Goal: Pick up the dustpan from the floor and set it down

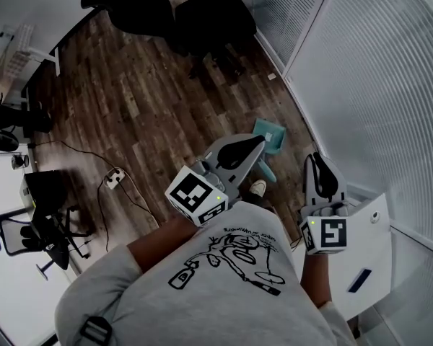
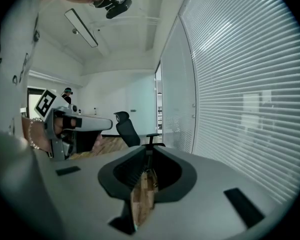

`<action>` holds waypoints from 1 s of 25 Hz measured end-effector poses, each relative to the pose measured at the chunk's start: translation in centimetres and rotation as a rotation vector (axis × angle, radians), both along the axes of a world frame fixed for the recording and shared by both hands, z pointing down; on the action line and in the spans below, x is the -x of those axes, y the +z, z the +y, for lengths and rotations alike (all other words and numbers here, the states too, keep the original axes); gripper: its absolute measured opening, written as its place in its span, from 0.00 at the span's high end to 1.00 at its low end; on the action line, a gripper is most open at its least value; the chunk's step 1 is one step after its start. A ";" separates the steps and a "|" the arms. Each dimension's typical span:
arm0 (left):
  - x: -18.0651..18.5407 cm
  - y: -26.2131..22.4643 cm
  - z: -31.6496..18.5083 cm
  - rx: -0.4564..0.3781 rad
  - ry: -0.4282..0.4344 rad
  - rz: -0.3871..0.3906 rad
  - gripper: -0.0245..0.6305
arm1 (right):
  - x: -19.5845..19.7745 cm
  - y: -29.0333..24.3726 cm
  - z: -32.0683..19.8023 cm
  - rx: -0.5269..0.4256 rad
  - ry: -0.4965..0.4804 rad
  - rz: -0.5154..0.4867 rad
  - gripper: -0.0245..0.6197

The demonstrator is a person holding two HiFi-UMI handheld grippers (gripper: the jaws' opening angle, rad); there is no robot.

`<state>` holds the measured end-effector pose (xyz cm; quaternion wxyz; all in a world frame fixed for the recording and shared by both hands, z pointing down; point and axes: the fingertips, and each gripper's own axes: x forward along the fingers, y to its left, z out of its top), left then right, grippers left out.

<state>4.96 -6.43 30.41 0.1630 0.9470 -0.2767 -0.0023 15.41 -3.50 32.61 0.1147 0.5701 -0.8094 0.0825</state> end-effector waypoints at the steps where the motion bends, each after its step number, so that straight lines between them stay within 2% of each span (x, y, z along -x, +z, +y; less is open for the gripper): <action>1: 0.1 0.3 0.0 0.007 -0.002 -0.003 0.96 | 0.2 0.7 0.0 0.014 -0.007 0.001 0.95; 5: 0.5 0.7 0.1 0.025 -0.003 -0.016 0.96 | 1.0 2.7 0.0 0.062 -0.035 -0.004 0.94; 9: 0.8 1.5 0.3 0.034 -0.005 -0.029 0.96 | 2.0 5.3 0.5 0.117 -0.075 0.000 0.85; 25: 2.3 2.1 0.6 0.041 -0.023 -0.039 0.96 | 4.5 19.2 2.7 0.352 -0.185 0.123 0.75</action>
